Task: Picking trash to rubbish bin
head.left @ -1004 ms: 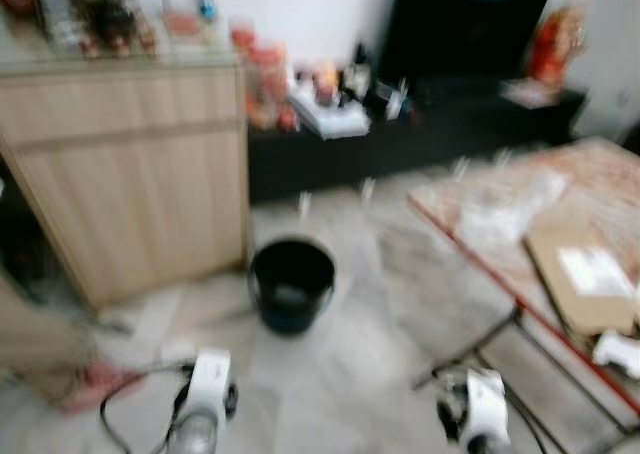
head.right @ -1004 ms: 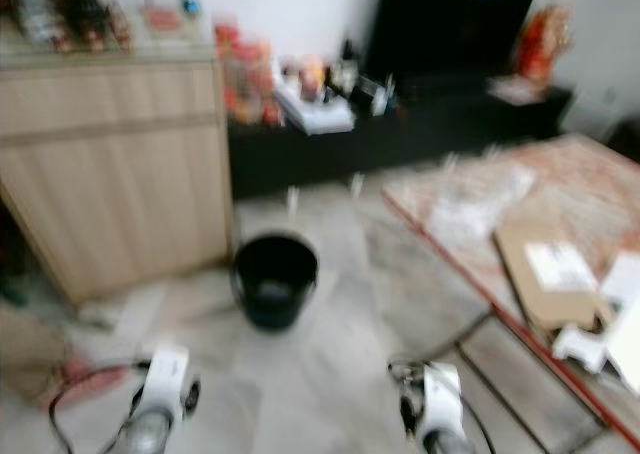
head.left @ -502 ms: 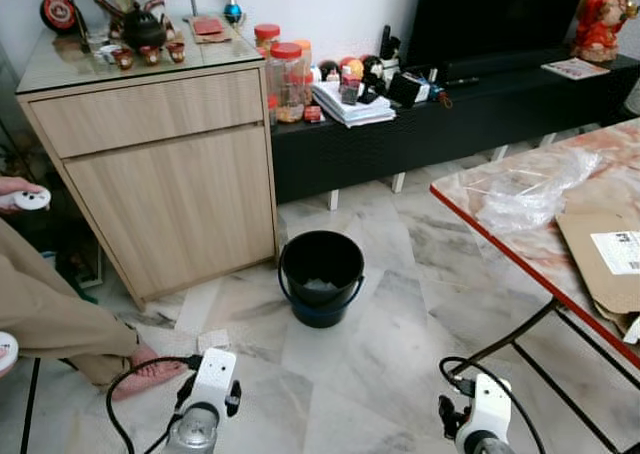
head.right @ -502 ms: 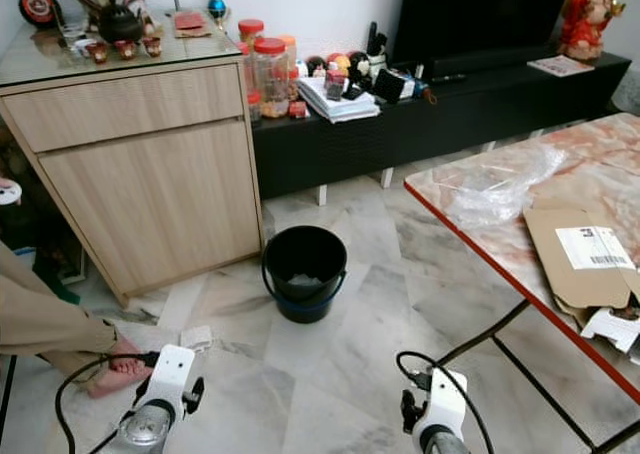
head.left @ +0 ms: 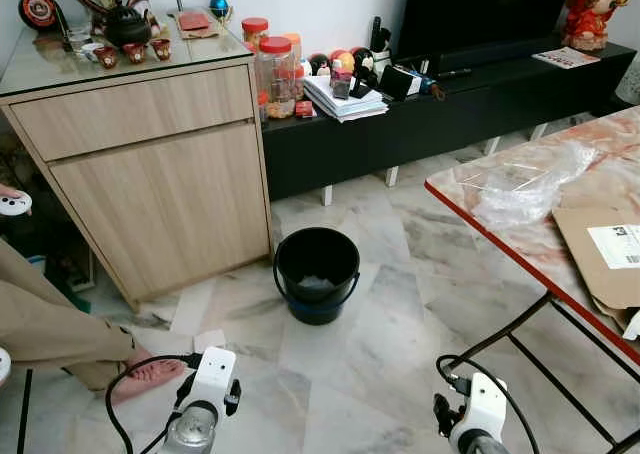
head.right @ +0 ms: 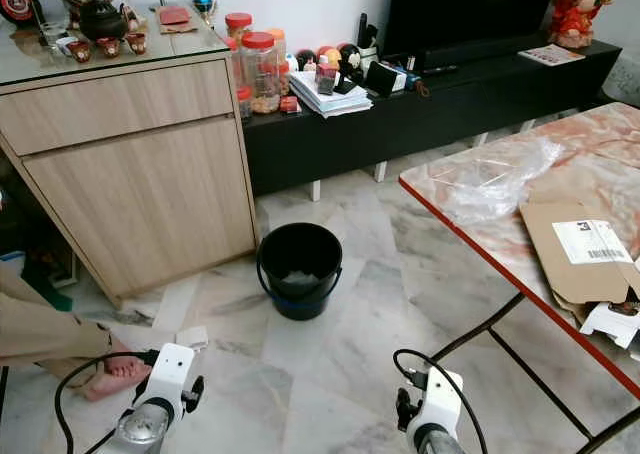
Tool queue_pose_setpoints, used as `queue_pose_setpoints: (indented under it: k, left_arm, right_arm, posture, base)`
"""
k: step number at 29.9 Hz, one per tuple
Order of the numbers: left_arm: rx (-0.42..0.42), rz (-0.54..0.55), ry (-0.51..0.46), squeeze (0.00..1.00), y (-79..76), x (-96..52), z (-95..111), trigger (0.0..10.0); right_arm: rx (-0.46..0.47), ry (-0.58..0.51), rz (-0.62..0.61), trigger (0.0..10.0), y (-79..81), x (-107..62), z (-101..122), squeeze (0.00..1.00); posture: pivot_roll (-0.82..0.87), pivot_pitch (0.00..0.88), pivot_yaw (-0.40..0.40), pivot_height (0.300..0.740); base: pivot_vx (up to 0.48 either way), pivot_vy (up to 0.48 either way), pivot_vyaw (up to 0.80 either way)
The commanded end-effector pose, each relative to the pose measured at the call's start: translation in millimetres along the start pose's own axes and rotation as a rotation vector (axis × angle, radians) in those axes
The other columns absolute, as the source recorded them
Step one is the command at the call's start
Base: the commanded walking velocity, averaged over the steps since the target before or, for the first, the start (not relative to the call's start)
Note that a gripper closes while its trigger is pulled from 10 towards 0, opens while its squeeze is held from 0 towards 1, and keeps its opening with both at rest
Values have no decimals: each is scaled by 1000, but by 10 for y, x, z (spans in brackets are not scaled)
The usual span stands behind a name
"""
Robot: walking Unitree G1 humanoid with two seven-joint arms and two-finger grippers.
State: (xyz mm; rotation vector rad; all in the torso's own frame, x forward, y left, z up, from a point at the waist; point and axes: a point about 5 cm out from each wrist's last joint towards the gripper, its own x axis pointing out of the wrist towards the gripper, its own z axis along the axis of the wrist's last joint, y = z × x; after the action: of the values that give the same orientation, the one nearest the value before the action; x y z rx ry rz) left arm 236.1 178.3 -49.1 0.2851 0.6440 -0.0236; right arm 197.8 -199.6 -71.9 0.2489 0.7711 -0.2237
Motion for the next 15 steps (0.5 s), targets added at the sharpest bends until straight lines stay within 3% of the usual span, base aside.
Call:
queue_pose_setpoints:
  k: [1,15]
  left_arm:
    - [-12,11,3,0,34,-4,-14,10000]
    - [-41,28,-8,0,26,7,23,10000]
  right_arm:
    - [8,-9,-7,10000,6,8,28,0]
    - [1,-28,-12,10000,-43,22,110,0]
  posture:
    - [207,0,-28,740]
    - [216,0,-53,740]
  base:
    - [-251,0,0]
    - [-274,0,0]
